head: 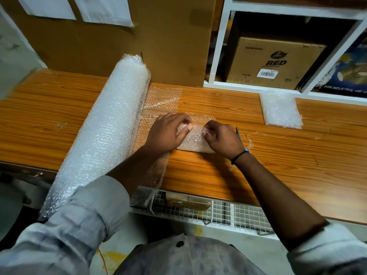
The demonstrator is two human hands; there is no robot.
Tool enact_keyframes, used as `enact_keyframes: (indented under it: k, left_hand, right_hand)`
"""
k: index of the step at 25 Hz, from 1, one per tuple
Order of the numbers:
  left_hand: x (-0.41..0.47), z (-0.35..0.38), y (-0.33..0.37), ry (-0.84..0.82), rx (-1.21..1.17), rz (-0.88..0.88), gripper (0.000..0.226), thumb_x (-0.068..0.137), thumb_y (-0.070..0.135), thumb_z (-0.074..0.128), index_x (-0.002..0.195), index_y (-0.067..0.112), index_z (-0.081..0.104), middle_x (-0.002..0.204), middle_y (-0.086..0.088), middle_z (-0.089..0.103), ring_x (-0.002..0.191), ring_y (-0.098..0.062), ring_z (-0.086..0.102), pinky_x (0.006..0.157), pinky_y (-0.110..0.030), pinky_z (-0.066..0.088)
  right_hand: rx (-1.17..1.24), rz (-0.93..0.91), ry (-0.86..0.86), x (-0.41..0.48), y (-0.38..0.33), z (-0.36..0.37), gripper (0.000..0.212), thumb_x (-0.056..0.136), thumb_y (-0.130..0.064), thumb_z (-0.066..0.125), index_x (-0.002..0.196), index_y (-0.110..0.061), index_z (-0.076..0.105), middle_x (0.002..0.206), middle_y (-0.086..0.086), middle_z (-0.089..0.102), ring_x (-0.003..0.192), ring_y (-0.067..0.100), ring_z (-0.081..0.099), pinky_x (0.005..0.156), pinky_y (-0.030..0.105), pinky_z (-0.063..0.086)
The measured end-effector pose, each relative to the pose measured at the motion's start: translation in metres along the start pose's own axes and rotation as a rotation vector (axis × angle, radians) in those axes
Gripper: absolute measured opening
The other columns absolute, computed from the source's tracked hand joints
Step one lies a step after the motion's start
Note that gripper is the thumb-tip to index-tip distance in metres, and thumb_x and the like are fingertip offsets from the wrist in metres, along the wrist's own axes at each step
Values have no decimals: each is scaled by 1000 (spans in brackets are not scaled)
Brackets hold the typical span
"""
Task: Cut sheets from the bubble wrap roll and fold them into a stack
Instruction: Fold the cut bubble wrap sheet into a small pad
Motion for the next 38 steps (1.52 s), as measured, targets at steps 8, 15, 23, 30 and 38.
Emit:
enact_keyframes:
  k: [8,15,23,30,38]
  left_hand:
    - [-5,49,-17,-230,223,-138,58,106,47,45,158,24,36,168,-2,29,155,-25,23,124,-44,19]
    - [-6,82,-34,-421,307,-158,63,110,38,28,165,17,7,173,-6,-3,159,-33,-7,128,-49,-1]
    - [5,103,-52,-474,348,-150,68,109,49,23,165,15,5,172,-7,-13,157,-37,-16,127,-57,-2]
    - [1,121,-61,-574,359,-108,71,107,56,12,164,19,-7,171,-1,-16,154,-34,-24,124,-56,-15]
    - [5,120,-67,-575,339,-120,79,103,66,7,164,19,-7,171,-2,-16,154,-33,-25,124,-57,-14]
  right_hand:
    - [-62,128,1,57,31,8,14,95,-25,58,101,-19,69,102,8,75,97,33,67,80,45,56]
    - [-187,186,-31,82,41,22,22,96,-24,57,112,-20,71,116,11,71,109,37,62,89,48,53]
    - [-285,69,54,57,17,44,52,96,-14,57,147,-5,49,155,21,44,148,37,35,123,50,28]
    - [-303,87,-172,26,29,93,60,110,-30,28,163,-5,17,171,16,11,159,29,5,129,41,2]
    - [-254,84,-232,29,33,90,61,111,-35,26,164,-8,12,172,12,5,160,25,1,128,38,0]
Point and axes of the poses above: each hand's wrist, its own x-axis towards the middle knuckle, its own z-axis out of the palm, y = z × x, the point moved 8 cm from there along x, towards the middle knuckle
